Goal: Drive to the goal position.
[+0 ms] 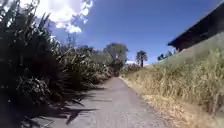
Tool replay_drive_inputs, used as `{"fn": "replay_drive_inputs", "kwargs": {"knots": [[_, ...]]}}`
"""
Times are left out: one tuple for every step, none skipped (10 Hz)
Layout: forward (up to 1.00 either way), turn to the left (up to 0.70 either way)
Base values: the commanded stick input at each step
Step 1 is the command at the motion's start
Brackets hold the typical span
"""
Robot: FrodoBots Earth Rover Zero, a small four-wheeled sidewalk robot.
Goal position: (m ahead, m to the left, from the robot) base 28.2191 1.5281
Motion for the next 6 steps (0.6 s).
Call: {"fn": "replay_drive_inputs", "kwargs": {"knots": [[0.85, 0.0], [0.85, 0.0], [0.85, 0.0], [0.85, 0.0], [0.85, 0.0], [0.85, 0.0]]}}
